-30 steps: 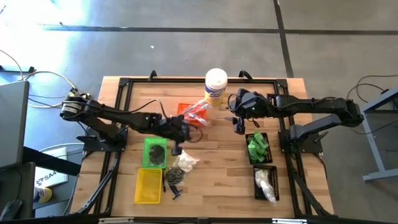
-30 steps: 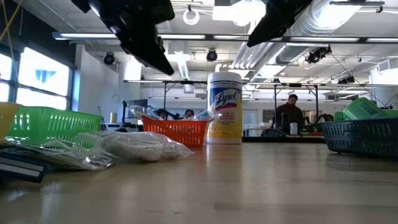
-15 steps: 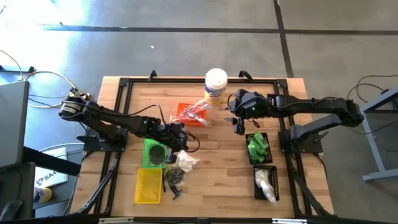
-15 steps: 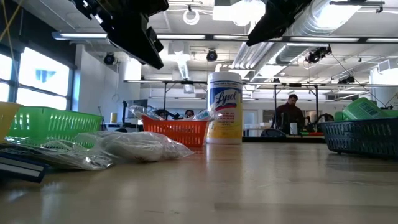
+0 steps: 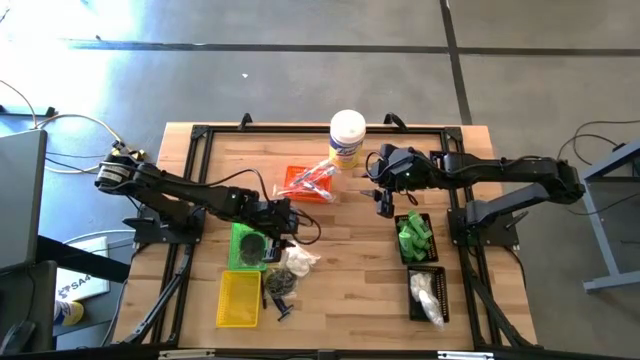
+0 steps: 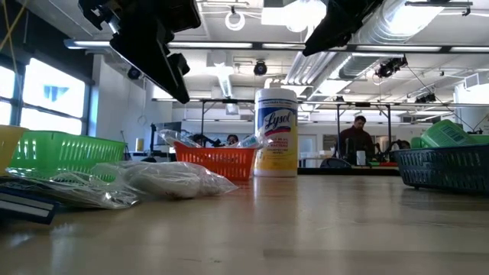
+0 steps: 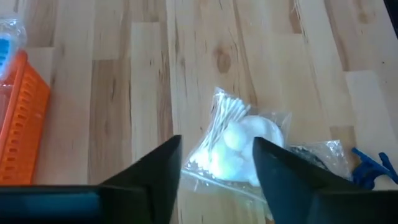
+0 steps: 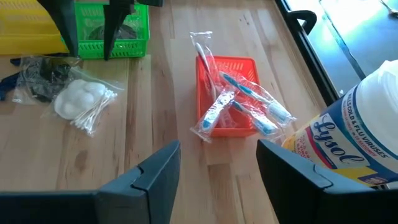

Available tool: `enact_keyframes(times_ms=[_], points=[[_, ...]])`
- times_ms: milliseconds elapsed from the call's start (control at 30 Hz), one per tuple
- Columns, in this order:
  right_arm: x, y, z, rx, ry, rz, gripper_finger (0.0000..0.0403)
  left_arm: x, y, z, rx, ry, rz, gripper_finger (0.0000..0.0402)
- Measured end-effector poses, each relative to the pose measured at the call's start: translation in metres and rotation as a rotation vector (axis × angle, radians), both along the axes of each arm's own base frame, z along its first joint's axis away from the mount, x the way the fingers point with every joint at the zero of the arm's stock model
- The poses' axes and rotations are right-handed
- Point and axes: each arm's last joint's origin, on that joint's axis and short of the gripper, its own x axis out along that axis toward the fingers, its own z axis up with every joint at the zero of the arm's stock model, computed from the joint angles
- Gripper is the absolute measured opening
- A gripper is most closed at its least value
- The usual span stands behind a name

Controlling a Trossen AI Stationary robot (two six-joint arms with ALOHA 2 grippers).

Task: Pick & Place Travel size toiletries
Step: Put the white cotton pack into the bottom black bin

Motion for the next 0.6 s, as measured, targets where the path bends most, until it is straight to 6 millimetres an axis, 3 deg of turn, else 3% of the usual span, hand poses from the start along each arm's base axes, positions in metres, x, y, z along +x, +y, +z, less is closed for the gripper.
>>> enact_keyframes(times_ms=[233,600], points=[[0.0,0.0,0.0,-0.001,-0.006,0.0,0.0203,0.001,0.0,-0.001,-0.029,0.007,0.032,0.0237],[0.0,0.0,0.0,0.001,-0.003,0.003,0.0203,0.004,-0.035,-0.041,0.0,0.197,-0.072,0.0239]])
